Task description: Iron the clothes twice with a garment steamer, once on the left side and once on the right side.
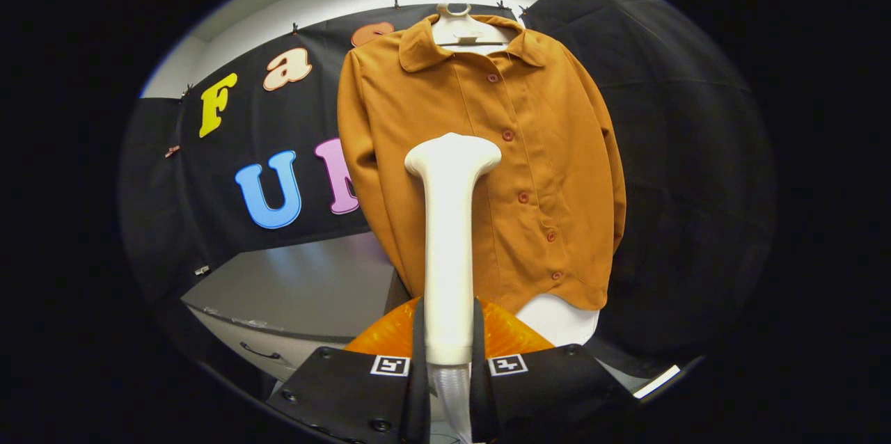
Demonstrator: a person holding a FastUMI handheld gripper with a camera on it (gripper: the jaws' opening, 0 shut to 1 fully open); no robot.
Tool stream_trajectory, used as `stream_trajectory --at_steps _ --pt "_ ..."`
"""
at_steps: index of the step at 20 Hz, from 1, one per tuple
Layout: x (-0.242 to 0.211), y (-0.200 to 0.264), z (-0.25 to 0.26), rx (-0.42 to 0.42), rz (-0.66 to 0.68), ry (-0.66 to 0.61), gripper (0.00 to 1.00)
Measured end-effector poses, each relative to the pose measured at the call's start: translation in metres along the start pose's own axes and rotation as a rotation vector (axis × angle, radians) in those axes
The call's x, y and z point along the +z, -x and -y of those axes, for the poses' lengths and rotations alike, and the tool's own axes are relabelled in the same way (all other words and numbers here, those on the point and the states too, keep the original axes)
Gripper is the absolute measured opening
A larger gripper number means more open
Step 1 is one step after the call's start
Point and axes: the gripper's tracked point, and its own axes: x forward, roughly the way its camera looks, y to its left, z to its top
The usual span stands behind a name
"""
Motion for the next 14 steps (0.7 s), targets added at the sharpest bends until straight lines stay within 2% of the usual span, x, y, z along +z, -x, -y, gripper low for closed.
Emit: stream_trajectory --at_steps 7,14 --pt "-0.065 0.008 0.017 -0.001 -0.138 -0.066 0.26" --pt "-0.118 0.037 0.032 -0.023 -0.25 -0.073 0.26"
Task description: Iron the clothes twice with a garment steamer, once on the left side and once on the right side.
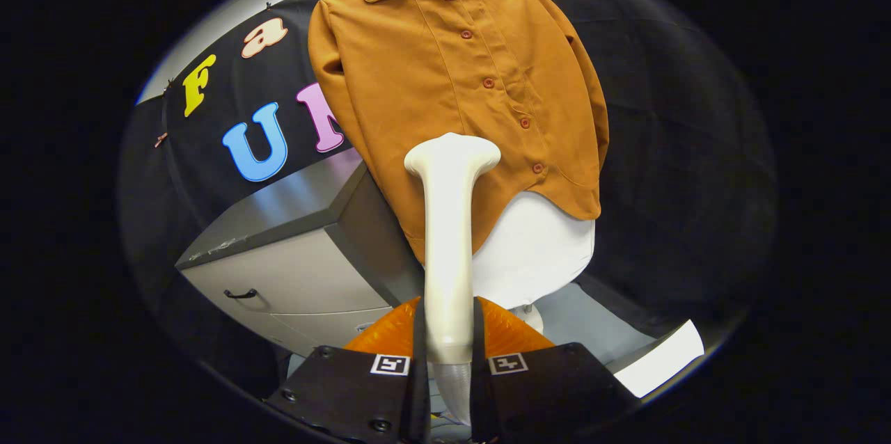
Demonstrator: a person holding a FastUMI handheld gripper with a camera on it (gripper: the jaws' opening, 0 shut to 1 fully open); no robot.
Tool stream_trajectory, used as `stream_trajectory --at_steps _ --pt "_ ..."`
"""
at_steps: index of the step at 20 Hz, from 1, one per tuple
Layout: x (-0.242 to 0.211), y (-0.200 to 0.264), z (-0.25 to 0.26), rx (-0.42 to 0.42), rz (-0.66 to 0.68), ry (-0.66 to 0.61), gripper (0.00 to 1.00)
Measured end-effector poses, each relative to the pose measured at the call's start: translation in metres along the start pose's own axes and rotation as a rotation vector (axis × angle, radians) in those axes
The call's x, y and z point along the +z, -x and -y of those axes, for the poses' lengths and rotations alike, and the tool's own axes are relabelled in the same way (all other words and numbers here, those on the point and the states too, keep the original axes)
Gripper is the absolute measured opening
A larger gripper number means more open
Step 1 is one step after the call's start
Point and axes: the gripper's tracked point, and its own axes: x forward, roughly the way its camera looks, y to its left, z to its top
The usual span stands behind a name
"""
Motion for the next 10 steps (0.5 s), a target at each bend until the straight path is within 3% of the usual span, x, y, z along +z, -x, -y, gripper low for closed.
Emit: stream_trajectory --at_steps 5,10 --pt "0.007 0.028 0.002 0.008 0.029 -0.013 0.26" --pt "0.057 0.066 0.002 0.01 0.144 -0.029 0.26"
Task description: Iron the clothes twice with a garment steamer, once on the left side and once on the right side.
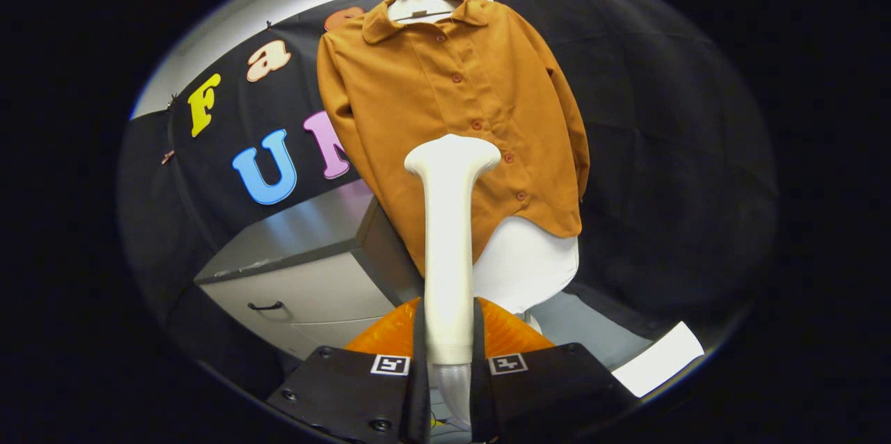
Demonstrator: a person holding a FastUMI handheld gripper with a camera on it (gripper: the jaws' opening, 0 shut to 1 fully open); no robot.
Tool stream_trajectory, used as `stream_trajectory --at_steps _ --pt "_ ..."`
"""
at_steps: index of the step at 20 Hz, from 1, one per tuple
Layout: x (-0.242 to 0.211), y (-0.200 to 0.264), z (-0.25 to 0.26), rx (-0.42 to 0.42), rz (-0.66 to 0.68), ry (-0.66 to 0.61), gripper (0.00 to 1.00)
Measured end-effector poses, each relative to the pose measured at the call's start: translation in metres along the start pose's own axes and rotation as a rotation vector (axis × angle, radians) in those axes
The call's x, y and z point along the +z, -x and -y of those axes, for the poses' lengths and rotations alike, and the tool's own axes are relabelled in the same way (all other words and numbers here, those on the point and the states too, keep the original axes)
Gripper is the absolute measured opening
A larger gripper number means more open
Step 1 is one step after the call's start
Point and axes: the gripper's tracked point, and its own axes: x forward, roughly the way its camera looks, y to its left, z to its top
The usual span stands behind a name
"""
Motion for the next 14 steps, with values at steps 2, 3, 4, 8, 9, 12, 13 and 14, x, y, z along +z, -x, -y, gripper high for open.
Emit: stream_trajectory --at_steps 2,3,4,8,9,12,13,14 --pt "0.031 0.014 -0.002 0.001 0.07 0.016 0.26" --pt "0.048 0.021 -0.004 0.004 0.11 0.029 0.26" --pt "0.065 0.029 -0.007 0.009 0.146 0.039 0.26" --pt "0.133 0.055 -0.019 0.026 0.29 0.099 0.26" --pt "0.148 0.06 -0.022 0.03 0.323 0.112 0.26" --pt "0.196 0.074 -0.031 0.052 0.416 0.125 0.26" --pt "0.208 0.075 -0.032 0.056 0.442 0.127 0.26" --pt "0.222 0.073 -0.032 0.057 0.466 0.128 0.26"
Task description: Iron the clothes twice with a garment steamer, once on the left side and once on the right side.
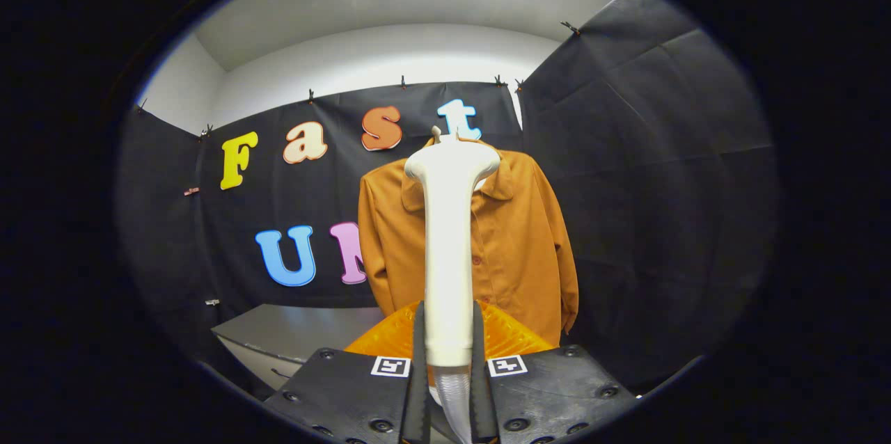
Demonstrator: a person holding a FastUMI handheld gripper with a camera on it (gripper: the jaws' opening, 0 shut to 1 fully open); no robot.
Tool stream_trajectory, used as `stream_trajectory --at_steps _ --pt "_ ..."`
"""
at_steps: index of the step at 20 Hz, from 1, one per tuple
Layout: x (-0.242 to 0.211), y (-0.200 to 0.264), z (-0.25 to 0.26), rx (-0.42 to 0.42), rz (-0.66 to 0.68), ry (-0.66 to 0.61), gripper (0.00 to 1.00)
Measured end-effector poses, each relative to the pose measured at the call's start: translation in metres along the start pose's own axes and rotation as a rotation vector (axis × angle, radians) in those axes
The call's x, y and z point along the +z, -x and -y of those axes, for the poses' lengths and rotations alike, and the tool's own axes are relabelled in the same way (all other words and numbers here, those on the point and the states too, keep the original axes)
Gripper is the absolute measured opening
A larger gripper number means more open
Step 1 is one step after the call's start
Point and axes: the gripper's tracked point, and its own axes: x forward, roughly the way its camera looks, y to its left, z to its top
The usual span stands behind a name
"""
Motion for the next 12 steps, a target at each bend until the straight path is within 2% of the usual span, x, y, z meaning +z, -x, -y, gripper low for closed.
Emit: stream_trajectory --at_steps 6,12 --pt "0.045 -0.046 0.028 -0.018 0.085 -0.001 0.25" --pt "0.026 -0.1 0.065 -0.022 0.037 -0.027 0.26"
